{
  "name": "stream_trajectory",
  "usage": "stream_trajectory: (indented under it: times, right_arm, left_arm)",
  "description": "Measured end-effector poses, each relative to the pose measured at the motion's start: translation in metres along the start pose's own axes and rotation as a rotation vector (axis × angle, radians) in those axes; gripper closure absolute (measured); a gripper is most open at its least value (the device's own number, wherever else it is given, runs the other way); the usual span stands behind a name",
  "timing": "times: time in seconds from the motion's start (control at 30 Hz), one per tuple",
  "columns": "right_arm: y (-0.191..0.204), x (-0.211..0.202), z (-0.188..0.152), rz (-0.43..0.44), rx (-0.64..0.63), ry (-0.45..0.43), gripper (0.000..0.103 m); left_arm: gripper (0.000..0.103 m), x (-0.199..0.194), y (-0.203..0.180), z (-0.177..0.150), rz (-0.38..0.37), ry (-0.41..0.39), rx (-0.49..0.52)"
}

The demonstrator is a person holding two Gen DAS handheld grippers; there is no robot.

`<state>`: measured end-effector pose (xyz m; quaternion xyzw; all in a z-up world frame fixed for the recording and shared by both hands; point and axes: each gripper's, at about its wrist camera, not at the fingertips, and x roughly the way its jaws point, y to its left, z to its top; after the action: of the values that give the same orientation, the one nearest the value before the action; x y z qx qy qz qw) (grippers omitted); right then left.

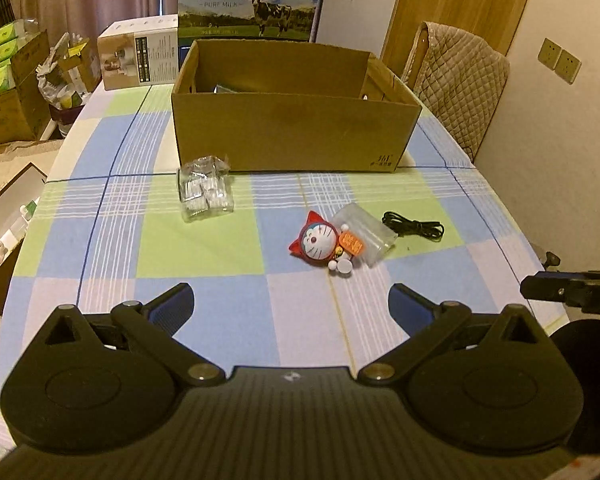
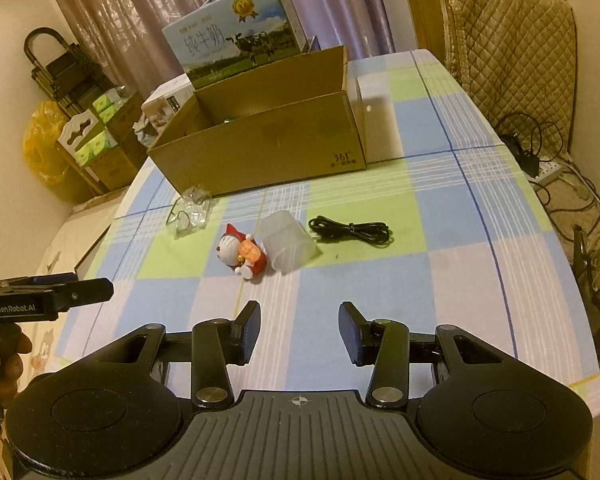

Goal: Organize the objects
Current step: 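Withdraw both tools from the cardboard box back over the table, then move both tools toward the red Doraemon doll and clear plastic cup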

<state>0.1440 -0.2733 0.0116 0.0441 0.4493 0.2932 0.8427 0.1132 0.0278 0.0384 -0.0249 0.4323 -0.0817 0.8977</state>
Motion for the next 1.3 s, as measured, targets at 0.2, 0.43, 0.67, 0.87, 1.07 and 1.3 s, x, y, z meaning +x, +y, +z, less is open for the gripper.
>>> stream_trajectory:
  times: [0.2, 0.43, 0.67, 0.87, 1.07, 1.3]
  right_arm:
    - [0.002, 0.004, -0.002, -0.005, -0.011, 0.012, 0.062]
    - [0.001, 0.012, -0.004, -0.008, -0.010, 0.035, 0.062]
    - [-0.004, 0.021, 0.000, -0.011, -0.008, 0.047, 0.062]
    - [-0.004, 0.034, 0.005, -0.005, -0.031, 0.066, 0.062]
    - [-0.005, 0.053, 0.013, -0.007, -0.056, 0.086, 0.062]
    - [-0.011, 0.074, 0.024, -0.021, -0.069, 0.102, 0.062]
  left_arm:
    - [0.001, 0.004, -0.003, -0.003, 0.001, 0.008, 0.003]
    - [0.001, 0.010, -0.006, -0.006, 0.002, 0.021, 0.012]
    - [0.001, 0.021, -0.008, -0.009, -0.002, 0.037, 0.026]
    - [0.001, 0.035, -0.010, -0.005, -0.001, 0.049, 0.058]
    - [0.001, 0.058, -0.009, -0.001, -0.011, 0.065, 0.087]
    - [0.001, 0.092, -0.015, 0.005, -0.017, 0.071, 0.176]
